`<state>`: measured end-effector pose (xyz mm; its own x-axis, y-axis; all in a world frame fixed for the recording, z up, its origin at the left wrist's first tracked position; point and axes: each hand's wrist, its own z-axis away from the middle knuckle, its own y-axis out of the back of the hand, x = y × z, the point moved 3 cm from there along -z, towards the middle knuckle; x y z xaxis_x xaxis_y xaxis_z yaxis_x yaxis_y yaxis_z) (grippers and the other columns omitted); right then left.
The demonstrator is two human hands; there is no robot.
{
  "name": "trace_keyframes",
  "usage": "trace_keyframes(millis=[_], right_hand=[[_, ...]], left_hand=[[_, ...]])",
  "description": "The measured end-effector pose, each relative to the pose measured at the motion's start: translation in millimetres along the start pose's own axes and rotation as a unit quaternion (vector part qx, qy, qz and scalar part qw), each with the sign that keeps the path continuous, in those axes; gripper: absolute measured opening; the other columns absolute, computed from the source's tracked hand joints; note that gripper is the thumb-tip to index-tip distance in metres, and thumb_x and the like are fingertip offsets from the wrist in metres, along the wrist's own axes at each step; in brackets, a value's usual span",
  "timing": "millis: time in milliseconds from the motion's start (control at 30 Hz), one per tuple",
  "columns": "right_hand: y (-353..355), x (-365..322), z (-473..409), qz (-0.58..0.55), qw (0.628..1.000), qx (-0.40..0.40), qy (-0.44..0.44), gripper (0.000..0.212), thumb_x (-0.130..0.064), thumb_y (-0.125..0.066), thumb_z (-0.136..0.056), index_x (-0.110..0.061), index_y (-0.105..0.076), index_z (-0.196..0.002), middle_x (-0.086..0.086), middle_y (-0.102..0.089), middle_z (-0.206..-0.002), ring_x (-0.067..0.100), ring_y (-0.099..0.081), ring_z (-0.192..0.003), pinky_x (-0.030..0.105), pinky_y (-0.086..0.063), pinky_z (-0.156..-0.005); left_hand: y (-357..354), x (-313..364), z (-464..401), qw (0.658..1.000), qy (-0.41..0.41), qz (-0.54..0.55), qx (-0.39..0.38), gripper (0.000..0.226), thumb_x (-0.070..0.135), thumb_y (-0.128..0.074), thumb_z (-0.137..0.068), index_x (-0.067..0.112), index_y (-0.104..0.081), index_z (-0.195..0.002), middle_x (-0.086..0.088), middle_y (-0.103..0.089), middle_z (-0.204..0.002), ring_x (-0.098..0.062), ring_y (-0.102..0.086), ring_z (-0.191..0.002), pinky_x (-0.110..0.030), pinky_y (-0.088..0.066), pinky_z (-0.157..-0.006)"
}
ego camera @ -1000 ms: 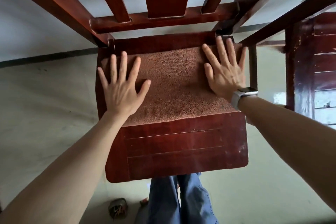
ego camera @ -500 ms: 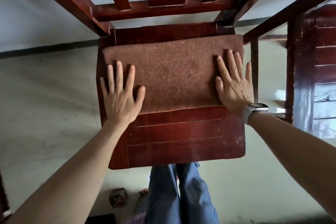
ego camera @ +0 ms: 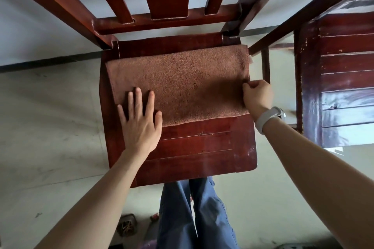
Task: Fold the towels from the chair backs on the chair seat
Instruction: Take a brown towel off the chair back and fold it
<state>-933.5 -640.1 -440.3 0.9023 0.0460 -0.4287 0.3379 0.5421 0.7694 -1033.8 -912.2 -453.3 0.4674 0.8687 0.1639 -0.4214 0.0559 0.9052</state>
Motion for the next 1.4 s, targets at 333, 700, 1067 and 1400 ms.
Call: trace_keyframes(millis=[333, 700, 1067, 1400], right_hand=[[11, -25, 14, 0.042, 0.998, -0.052, -0.017, 0.018, -0.015, -0.051, -0.077, -0.002, -0.059, -0.068, 0.012, -0.054, -0.066, 0.031, -0.052, -0.069, 0.035, -0.042, -0.066], [-6, -97, 85, -0.123, 0.968, -0.207, 0.063, 0.023, -0.014, -0.065, -0.082, -0.009, -0.064, -0.105, -0.002, -0.062, -0.081, 0.013, -0.057, -0.07, 0.014, -0.045, -0.052], [-114, -155, 143, 0.126, 0.926, -0.28, 0.219, 0.027, -0.019, -0.046, -0.088, -0.007, -0.063, -0.106, 0.014, -0.066, -0.105, 0.032, -0.061, -0.097, 0.027, -0.044, -0.076], [-132, -194, 90, 0.356, 0.782, -0.18, 0.48, 0.047, -0.016, -0.038, -0.093, -0.028, -0.037, -0.138, -0.004, -0.041, -0.141, 0.021, -0.028, -0.132, 0.046, -0.02, -0.106]], left_hand=[[14, -3, -2, 0.998, -0.02, 0.034, -0.048, 0.055, 0.035, -0.036, -0.096, 0.022, -0.019, -0.146, -0.01, -0.005, -0.156, -0.026, 0.0, -0.144, -0.053, -0.004, -0.114], [66, -21, 16, 0.767, 0.248, 0.59, -0.05, 0.021, 0.017, -0.048, -0.093, 0.018, -0.059, -0.111, -0.006, -0.059, -0.123, -0.014, -0.056, -0.11, -0.029, -0.041, -0.096], [36, -43, 39, 0.502, 0.376, 0.778, -0.035, 0.035, 0.027, -0.045, -0.095, 0.005, -0.051, -0.122, -0.011, -0.06, -0.111, -0.023, -0.058, -0.106, -0.036, -0.047, -0.09], [32, -47, 22, 0.792, 0.274, 0.542, 0.058, 0.033, 0.017, -0.059, -0.088, 0.003, -0.06, -0.118, -0.012, -0.064, -0.117, -0.022, -0.059, -0.108, -0.024, -0.042, -0.096]])
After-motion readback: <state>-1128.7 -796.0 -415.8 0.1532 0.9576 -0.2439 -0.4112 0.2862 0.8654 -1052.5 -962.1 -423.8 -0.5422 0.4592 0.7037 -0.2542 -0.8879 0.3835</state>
